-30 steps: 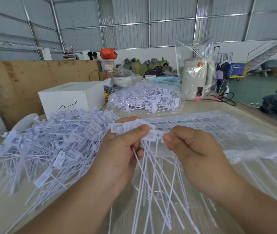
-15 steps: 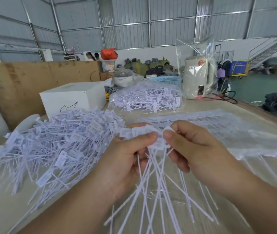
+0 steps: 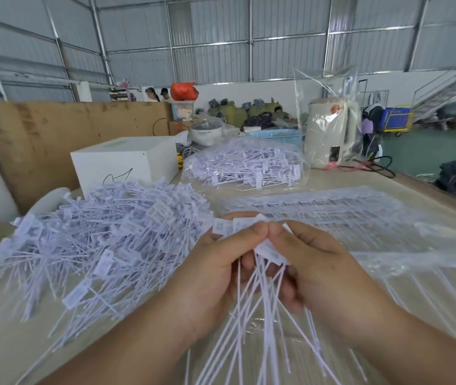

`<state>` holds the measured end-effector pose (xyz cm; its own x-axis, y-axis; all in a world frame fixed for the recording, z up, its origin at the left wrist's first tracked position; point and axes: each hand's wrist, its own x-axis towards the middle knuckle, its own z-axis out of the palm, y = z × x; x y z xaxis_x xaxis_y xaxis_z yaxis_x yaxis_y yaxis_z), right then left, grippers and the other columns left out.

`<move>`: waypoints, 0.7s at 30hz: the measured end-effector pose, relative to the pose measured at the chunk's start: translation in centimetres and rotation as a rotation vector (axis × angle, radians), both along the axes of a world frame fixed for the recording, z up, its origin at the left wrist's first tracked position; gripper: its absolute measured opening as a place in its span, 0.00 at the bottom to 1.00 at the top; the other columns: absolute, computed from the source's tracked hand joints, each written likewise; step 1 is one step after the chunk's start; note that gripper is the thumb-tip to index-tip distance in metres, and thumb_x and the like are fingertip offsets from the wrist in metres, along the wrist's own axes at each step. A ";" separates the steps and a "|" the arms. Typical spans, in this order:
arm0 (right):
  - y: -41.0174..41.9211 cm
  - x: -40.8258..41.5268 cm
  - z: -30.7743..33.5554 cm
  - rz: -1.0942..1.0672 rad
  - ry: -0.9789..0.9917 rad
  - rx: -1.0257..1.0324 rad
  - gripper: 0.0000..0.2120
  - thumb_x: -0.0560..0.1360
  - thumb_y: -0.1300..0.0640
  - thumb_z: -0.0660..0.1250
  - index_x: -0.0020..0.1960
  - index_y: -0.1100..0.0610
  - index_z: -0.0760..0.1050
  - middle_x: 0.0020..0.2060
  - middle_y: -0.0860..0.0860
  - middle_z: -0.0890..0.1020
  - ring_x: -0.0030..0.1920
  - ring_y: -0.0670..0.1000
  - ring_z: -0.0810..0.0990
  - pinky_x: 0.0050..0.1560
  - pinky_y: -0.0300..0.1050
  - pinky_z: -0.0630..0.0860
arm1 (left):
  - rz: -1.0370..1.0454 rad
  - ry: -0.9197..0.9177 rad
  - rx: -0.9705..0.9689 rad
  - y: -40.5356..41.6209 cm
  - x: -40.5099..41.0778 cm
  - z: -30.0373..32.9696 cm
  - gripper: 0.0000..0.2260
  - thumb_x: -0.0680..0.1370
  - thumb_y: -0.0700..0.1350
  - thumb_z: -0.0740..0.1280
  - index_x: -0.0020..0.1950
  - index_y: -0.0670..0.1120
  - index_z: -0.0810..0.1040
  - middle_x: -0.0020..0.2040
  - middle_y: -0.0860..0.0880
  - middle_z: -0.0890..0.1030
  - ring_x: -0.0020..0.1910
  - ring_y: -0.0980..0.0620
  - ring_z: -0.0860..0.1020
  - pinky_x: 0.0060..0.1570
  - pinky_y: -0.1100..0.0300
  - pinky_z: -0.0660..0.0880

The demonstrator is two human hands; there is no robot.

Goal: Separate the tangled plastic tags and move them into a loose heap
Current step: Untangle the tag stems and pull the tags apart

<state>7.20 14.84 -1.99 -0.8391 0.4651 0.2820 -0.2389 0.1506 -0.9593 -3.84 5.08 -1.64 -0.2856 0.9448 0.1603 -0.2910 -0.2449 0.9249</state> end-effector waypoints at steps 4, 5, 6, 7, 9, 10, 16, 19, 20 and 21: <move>-0.5 -0.2 -0.1 -0.051 0.009 -0.051 0.21 0.69 0.37 0.65 0.42 0.55 0.79 0.20 0.53 0.72 0.17 0.49 0.66 0.21 0.36 0.63 | -0.081 -0.053 -0.018 -0.2 0.0 0.2 0.23 0.73 0.49 0.70 0.48 0.27 0.76 0.33 0.32 0.79 0.31 0.38 0.80 0.38 0.51 0.79; -0.5 -0.3 -0.2 -0.050 0.024 -0.069 0.19 0.68 0.38 0.65 0.42 0.54 0.79 0.20 0.52 0.72 0.17 0.49 0.66 0.20 0.36 0.63 | -0.095 -0.068 -0.015 -0.2 -0.1 0.3 0.24 0.73 0.49 0.70 0.50 0.25 0.74 0.33 0.32 0.79 0.31 0.38 0.81 0.37 0.50 0.79; -0.6 -0.4 -0.3 -0.041 0.038 -0.084 0.17 0.69 0.39 0.66 0.41 0.53 0.79 0.20 0.50 0.73 0.18 0.48 0.66 0.20 0.37 0.64 | -0.103 -0.078 -0.016 -0.2 -0.1 0.3 0.25 0.73 0.48 0.69 0.53 0.24 0.73 0.33 0.32 0.79 0.30 0.38 0.80 0.36 0.50 0.79; -0.6 -0.6 -0.4 -0.031 0.045 -0.095 0.15 0.69 0.40 0.66 0.41 0.52 0.79 0.21 0.50 0.74 0.18 0.49 0.66 0.21 0.38 0.64 | -0.104 -0.079 -0.018 -0.3 -0.2 0.3 0.25 0.73 0.47 0.69 0.54 0.23 0.73 0.33 0.32 0.79 0.30 0.39 0.80 0.35 0.50 0.79; -0.6 -0.8 -0.7 -0.035 0.049 -0.110 0.13 0.70 0.41 0.67 0.40 0.50 0.80 0.23 0.52 0.73 0.20 0.50 0.67 0.23 0.40 0.65 | -0.093 -0.049 -0.022 -0.3 -0.4 0.2 0.23 0.72 0.45 0.70 0.53 0.25 0.74 0.32 0.33 0.79 0.29 0.39 0.80 0.35 0.51 0.79; -0.5 -0.9 -0.8 -0.048 0.051 -0.122 0.13 0.70 0.40 0.68 0.39 0.50 0.79 0.22 0.53 0.72 0.20 0.51 0.67 0.23 0.40 0.65 | -0.078 -0.020 -0.018 -0.2 -0.4 0.2 0.21 0.72 0.44 0.70 0.53 0.25 0.75 0.32 0.34 0.79 0.29 0.40 0.80 0.35 0.51 0.79; 0.1 -1.3 -1.3 -0.108 0.040 -0.259 0.13 0.74 0.48 0.68 0.40 0.57 0.81 0.24 0.55 0.70 0.20 0.48 0.67 0.21 0.38 0.68 | 0.090 0.323 0.051 1.1 0.1 0.0 0.07 0.69 0.28 0.65 0.46 0.31 0.76 0.29 0.39 0.77 0.27 0.44 0.77 0.30 0.57 0.76; 0.0 -1.7 -1.6 -0.089 0.059 -0.282 0.15 0.71 0.46 0.68 0.42 0.59 0.82 0.28 0.60 0.72 0.24 0.52 0.71 0.29 0.45 0.74 | 0.138 0.406 0.028 1.4 0.3 -0.2 0.09 0.64 0.27 0.64 0.43 0.34 0.77 0.29 0.40 0.78 0.28 0.46 0.77 0.29 0.59 0.74; 0.0 -1.8 -1.7 -0.083 0.068 -0.289 0.16 0.69 0.46 0.68 0.43 0.60 0.82 0.30 0.64 0.74 0.27 0.55 0.74 0.33 0.48 0.75 | 0.151 0.429 0.010 1.4 0.3 -0.3 0.10 0.63 0.28 0.65 0.43 0.34 0.77 0.31 0.40 0.78 0.29 0.47 0.77 0.30 0.59 0.74; -0.1 -1.9 -1.8 -0.079 0.072 -0.298 0.16 0.68 0.46 0.68 0.44 0.59 0.82 0.34 0.68 0.77 0.32 0.58 0.76 0.36 0.51 0.75 | 0.149 0.449 -0.003 1.4 0.3 -0.3 0.11 0.62 0.29 0.66 0.43 0.35 0.78 0.32 0.40 0.78 0.30 0.47 0.77 0.31 0.60 0.73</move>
